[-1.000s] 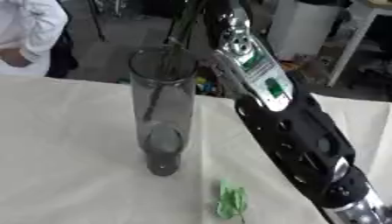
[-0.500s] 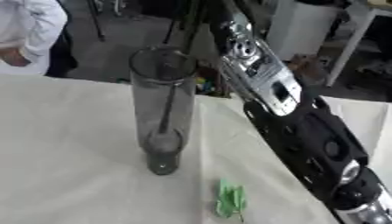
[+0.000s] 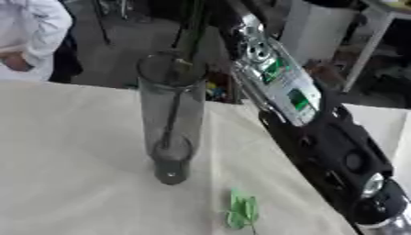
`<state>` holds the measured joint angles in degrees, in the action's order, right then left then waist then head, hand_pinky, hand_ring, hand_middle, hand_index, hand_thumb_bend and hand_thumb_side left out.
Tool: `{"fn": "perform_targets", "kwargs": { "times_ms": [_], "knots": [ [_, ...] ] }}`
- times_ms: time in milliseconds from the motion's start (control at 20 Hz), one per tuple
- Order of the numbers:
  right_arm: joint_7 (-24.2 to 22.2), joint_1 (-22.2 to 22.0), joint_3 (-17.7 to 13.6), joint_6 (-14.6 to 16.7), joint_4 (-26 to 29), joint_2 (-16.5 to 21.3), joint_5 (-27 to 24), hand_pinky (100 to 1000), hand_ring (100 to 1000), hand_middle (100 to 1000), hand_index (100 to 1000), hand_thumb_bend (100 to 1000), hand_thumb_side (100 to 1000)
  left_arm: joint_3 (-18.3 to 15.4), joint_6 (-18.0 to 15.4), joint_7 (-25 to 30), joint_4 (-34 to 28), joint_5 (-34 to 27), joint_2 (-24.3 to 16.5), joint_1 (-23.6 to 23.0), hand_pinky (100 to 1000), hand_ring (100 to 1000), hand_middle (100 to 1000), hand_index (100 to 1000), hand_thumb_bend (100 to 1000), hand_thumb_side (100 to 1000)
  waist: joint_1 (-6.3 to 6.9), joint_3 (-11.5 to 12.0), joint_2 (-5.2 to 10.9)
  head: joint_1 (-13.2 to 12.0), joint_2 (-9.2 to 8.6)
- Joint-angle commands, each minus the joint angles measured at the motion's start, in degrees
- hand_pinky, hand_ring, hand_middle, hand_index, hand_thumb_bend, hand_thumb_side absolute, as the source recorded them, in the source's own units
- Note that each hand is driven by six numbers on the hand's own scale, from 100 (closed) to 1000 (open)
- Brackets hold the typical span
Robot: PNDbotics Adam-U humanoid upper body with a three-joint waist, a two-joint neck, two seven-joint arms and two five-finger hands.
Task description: Arrange flowers into the vase.
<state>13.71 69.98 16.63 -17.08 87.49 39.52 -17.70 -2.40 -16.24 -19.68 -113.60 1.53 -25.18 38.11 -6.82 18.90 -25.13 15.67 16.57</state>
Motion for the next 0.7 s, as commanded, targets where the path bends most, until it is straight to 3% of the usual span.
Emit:
{"fn": "perform_targets", "kwargs": {
  "times_ms": [50, 700],
  "knots": [
    [-0.69, 0.61, -0.60, 0.19, 1.35, 1.99, 0.53, 622, 547, 393, 306, 100, 1000, -0.72, -0.08, -0.24, -0.99, -0.04, -0.71, 0.42, 833, 937, 886, 944, 100, 1000, 0.60, -0.05, 1.77, -0.20, -0.51],
    [-2.95, -1.02, 0.03, 2.36, 2.71, 3.25, 4.85, 638, 563, 406, 356, 100, 1000, -0.88, -0.06, -0.47, -0.99, 0.01, -0.59, 0.30, 833, 937, 885, 943, 100, 1000, 0.86, -0.37, 1.68, -0.39, -0.50]
  ]
}}
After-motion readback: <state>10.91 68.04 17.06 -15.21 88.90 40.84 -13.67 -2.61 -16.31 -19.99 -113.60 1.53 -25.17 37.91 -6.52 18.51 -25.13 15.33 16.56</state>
